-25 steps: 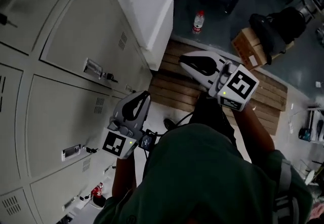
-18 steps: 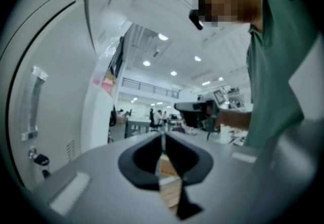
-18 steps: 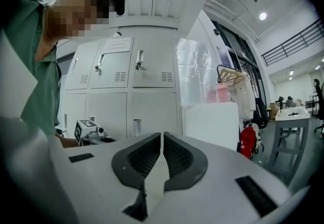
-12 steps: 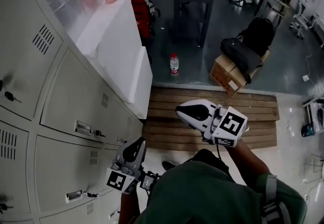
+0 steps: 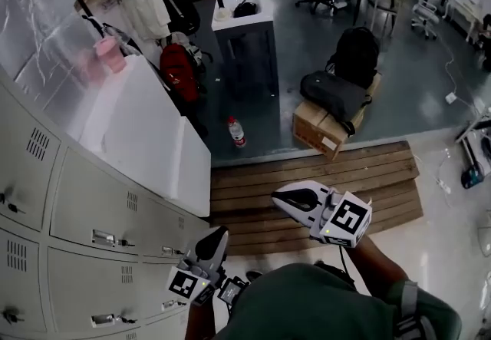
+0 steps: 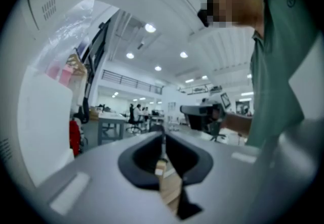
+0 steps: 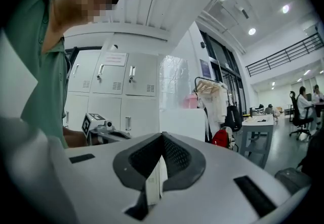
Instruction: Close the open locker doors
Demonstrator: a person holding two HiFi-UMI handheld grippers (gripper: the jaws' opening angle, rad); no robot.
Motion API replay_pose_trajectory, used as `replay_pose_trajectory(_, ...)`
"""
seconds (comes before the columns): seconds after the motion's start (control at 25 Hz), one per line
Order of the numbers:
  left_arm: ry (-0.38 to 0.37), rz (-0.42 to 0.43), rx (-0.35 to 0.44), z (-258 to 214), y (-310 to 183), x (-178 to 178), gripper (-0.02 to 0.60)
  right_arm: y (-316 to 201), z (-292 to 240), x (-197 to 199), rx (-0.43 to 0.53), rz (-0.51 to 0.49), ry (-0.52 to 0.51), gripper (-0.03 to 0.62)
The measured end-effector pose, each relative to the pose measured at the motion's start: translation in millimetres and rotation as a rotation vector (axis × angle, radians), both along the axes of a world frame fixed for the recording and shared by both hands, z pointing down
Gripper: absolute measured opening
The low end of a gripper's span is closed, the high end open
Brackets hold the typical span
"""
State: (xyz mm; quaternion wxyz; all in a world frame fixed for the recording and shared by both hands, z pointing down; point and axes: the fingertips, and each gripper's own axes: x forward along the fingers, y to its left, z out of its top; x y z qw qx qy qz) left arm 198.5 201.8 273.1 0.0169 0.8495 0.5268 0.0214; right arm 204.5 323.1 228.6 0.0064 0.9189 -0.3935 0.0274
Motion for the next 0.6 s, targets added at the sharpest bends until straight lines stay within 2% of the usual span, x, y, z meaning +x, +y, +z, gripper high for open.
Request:
replay_pose_trajectory(0.24,0.012,0.034,-0.004,-5.1,83.5,-26.6,0.023,80.9,10.3,-43.3,0.019,0.036,-0.012,0.006)
replay_pose_trajectory(0.6,0.004,0.081,0.007,8.5,162.2,-71.7,0.023,162.3,31.5,-99.8,0.024,0.099,-0.043,0.006)
